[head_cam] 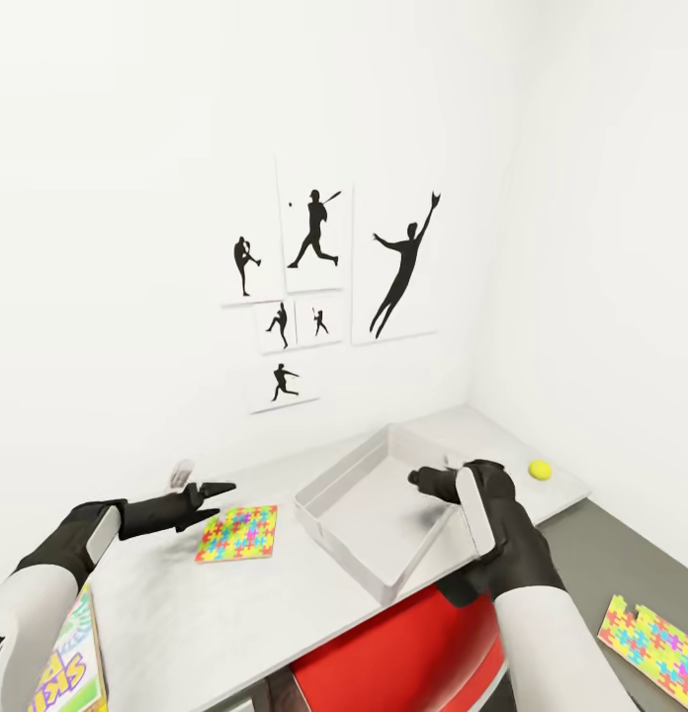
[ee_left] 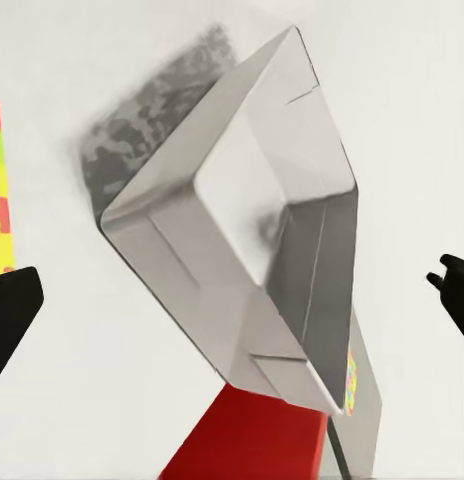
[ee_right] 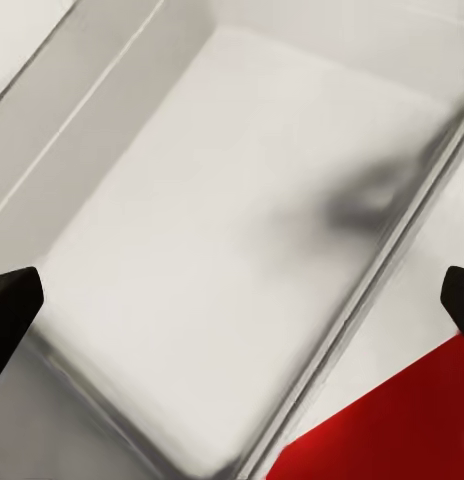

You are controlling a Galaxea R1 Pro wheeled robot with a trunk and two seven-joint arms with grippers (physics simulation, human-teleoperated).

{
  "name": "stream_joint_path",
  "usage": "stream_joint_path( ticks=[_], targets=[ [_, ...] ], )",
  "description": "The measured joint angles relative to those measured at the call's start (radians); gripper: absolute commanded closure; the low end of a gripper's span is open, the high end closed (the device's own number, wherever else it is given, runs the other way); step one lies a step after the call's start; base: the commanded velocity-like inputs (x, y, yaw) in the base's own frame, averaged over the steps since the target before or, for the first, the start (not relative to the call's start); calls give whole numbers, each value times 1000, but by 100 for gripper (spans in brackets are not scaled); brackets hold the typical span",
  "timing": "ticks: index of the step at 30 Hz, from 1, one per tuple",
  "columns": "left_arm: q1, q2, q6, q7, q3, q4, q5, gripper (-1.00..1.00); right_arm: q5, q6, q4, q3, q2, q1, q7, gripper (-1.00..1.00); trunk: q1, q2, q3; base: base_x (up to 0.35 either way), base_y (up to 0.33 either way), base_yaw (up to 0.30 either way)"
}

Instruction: Put all the toys in the child's room - the three board games (two on the bed and one on the table), the two jigsaw puzzles on the table, and the tennis ball on the table - inside the toy box on the table in the child's room.

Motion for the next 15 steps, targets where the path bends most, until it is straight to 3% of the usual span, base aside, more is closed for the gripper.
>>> stream_joint_path(
  ticks=[3, 7, 11, 15],
  targets=[
    [34, 23, -5, -56, 0, 0, -2, -100, 1, 0, -29, -16, -18, 27, 53, -100, 0, 0, 4, 0, 0, 0],
    [66, 36, -35, -99, 1, 0, -2, -100, 0, -1, -62, -47, -39, 62, 128, -100, 0, 0, 11, 0, 0, 0],
    [103, 42, -95, -142, 0, 0, -2, -100, -13, -8, -111, -110, -70, 121, 250, -100, 0, 0, 17, 0, 0, 0],
    [125, 42, -136, -171, -1, -1, -1, -100, -15, -14, -158, -198, -98, 201, 418, -100, 0, 0, 24, 0, 0, 0]
  ],
)
